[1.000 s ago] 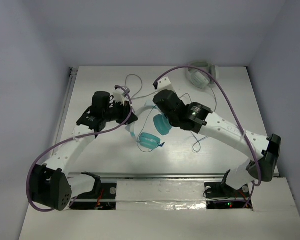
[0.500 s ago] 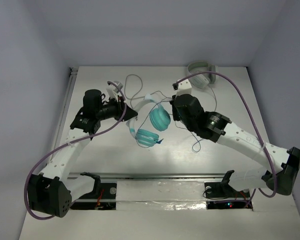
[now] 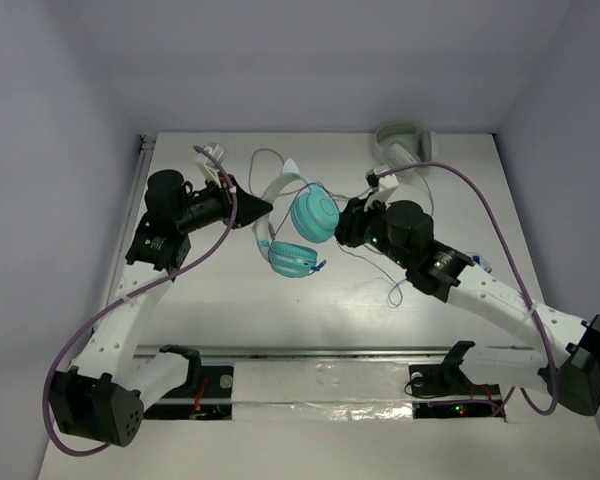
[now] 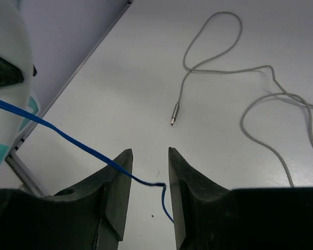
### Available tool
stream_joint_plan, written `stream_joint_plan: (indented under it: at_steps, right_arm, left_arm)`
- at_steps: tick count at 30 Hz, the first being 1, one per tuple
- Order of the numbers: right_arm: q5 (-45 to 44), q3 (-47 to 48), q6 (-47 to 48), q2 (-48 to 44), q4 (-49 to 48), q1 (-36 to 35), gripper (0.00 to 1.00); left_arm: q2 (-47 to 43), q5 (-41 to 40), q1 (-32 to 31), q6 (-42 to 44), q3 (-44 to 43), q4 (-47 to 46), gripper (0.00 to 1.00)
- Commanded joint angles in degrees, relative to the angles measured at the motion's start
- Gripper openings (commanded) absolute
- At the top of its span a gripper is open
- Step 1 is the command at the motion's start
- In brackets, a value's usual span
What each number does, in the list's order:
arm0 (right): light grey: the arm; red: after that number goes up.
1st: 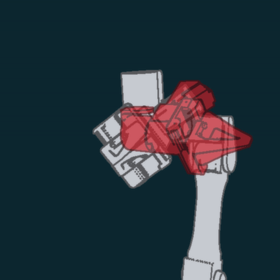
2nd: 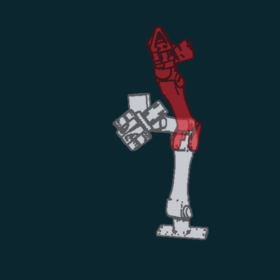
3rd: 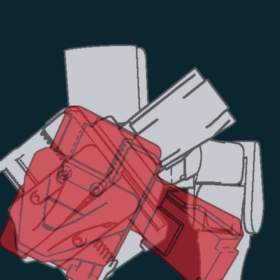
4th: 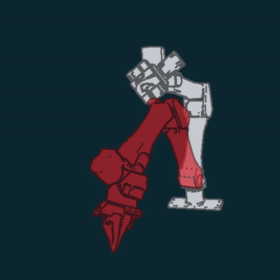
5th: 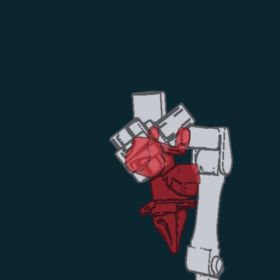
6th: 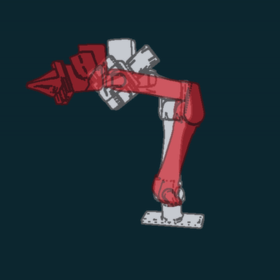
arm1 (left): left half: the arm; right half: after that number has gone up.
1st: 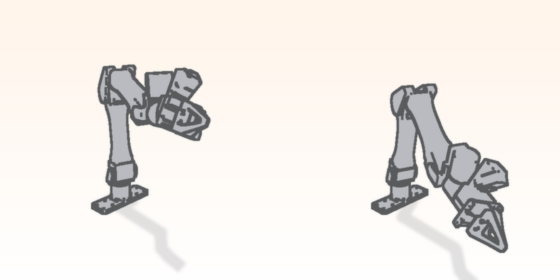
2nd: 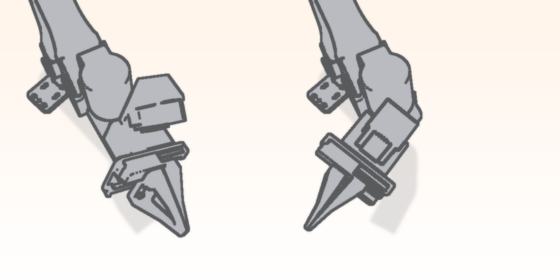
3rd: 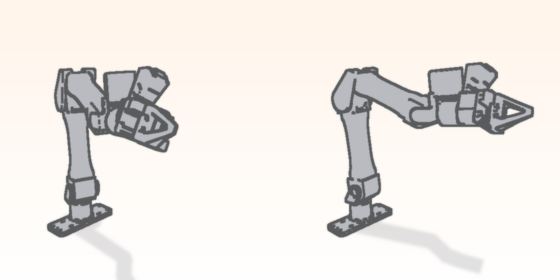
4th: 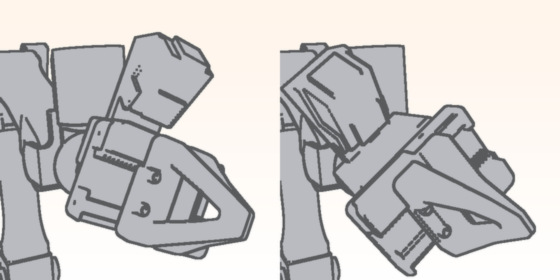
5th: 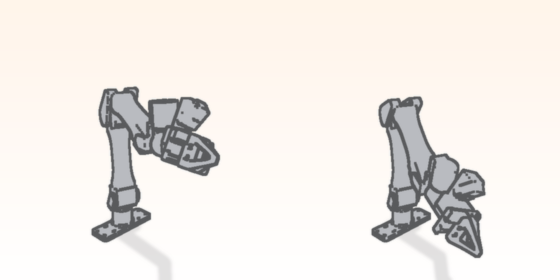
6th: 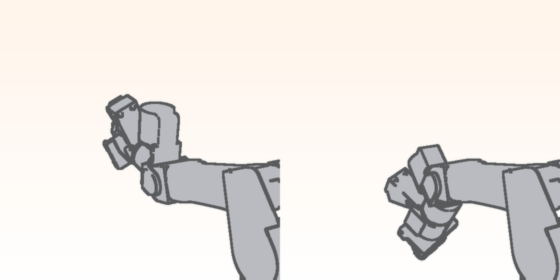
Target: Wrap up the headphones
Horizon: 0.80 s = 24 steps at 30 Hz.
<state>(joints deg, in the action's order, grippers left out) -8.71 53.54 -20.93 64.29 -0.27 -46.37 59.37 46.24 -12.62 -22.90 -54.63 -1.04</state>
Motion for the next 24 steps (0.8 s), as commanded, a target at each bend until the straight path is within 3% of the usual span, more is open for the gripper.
stream_joint_plan:
  at_steps: [1, 7, 15, 24]
  right_arm:
    - [10.44, -3.25, -2.01, 1.27, -16.56, 1.9, 0.41]
    - [15.73, -8.36, -2.45, 5.22, -24.76, 5.93, 0.58]
    - [20.66, -12.75, -4.38, 6.38, -26.62, 7.7, 0.58]
    - [21.37, -23.3, -8.6, 3.56, -29.0, 7.7, 0.59]
  left_arm:
    - [-2.86, 0.34, 0.49, -4.44, -5.04, -4.24, 0.0]
    - [-2.86, -1.67, 0.49, -5.4, -8.38, -0.99, 0.0]
    - [-2.6, -9.05, 0.49, -6.19, -13.74, 3.32, 0.0]
    - [-0.84, -13.1, 0.49, -11.12, -16.29, -1.51, 0.0]
